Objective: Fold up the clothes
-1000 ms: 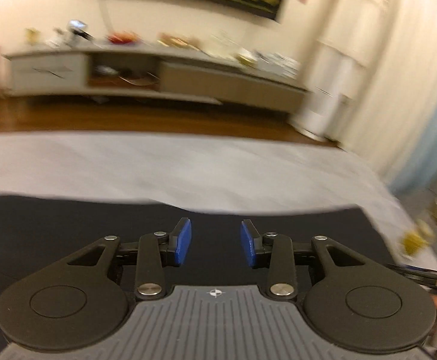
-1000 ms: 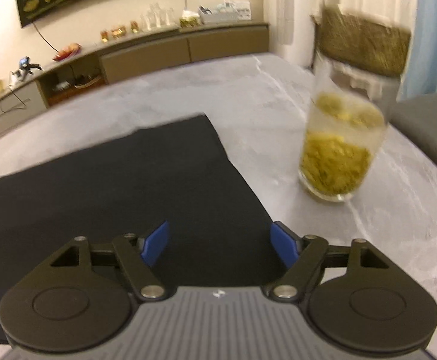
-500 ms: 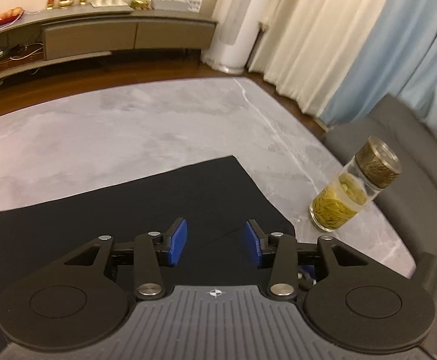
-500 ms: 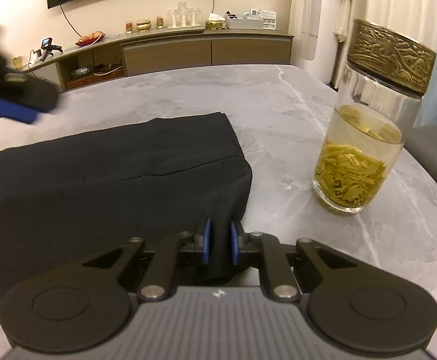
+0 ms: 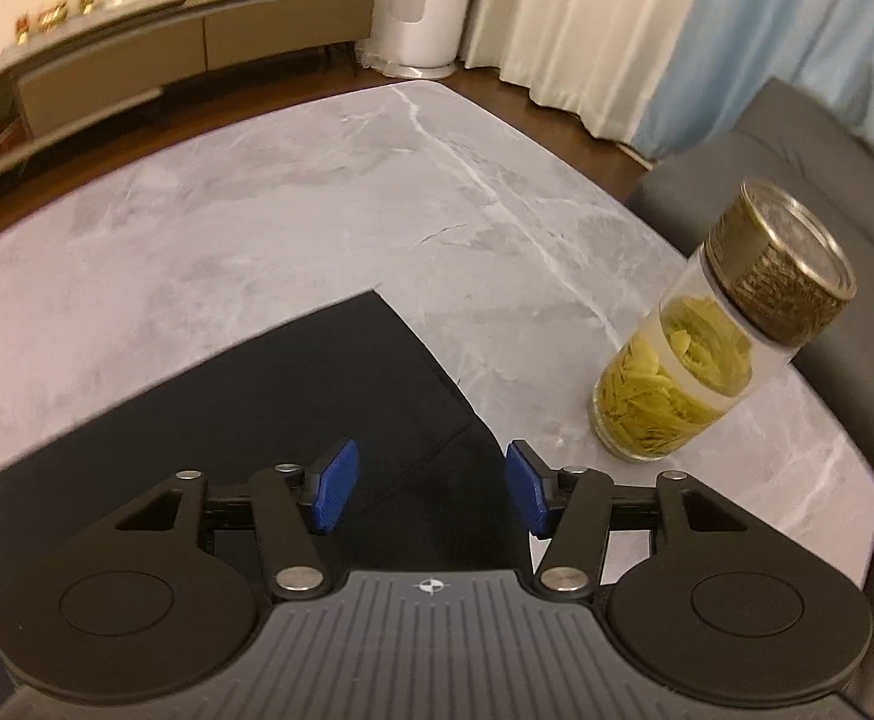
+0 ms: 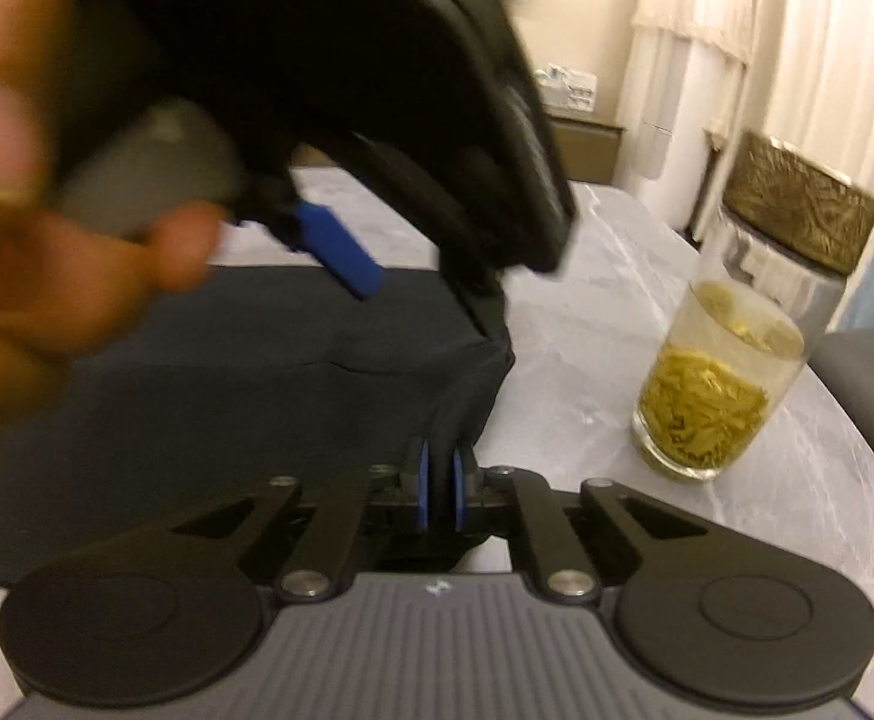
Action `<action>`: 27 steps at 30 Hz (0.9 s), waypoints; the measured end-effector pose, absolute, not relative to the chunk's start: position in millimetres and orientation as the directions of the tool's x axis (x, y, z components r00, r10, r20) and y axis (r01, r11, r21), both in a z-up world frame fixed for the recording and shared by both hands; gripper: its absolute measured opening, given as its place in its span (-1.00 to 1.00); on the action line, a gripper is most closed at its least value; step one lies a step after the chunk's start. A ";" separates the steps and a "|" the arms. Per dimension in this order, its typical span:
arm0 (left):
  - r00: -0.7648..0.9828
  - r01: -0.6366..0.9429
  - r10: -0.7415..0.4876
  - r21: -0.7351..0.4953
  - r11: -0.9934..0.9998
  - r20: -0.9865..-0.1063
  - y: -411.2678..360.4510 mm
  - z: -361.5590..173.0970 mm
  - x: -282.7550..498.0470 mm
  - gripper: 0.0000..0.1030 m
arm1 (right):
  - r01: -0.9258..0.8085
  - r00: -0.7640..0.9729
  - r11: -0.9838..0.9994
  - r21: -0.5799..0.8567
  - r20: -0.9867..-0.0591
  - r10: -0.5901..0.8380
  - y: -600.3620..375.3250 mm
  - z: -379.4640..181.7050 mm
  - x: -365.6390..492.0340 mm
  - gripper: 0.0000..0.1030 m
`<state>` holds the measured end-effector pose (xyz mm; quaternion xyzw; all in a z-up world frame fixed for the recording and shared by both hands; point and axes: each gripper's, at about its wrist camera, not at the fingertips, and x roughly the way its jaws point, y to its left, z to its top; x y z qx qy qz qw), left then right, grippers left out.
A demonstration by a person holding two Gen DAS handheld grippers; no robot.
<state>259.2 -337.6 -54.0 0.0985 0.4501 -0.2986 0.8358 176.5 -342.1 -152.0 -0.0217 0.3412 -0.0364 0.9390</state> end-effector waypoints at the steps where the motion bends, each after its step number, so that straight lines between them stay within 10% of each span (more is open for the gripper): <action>1: 0.425 0.602 -0.400 -0.076 0.795 -0.812 -339.4 -56.1 258.3 0.12 | 0.041 0.774 0.997 -0.069 -0.629 -0.075 -339.6 -149.4 173.9 -0.86; 20: 0.380 0.733 -0.365 0.035 0.679 -0.850 -339.4 -59.7 248.0 0.31 | -0.099 0.833 0.970 -0.223 -0.552 -0.042 -287.8 -137.9 159.4 -0.87; 22: 0.389 0.739 -0.346 0.064 0.671 -0.854 -341.4 -62.6 246.0 0.22 | -0.102 0.834 0.968 -0.227 -0.550 -0.041 -285.8 -137.0 159.1 -0.87; 24: 0.405 0.723 -0.328 0.079 0.686 -0.854 -337.9 -64.9 246.7 -0.36 | -0.106 0.836 0.967 -0.230 -0.548 -0.038 -283.2 -136.0 158.5 -0.87; 27: 0.439 0.663 -0.392 -0.003 0.749 -0.808 -300.1 -54.7 242.0 -0.70 | -0.113 0.839 0.964 -0.239 -0.542 -0.036 -277.5 -134.1 157.1 -0.87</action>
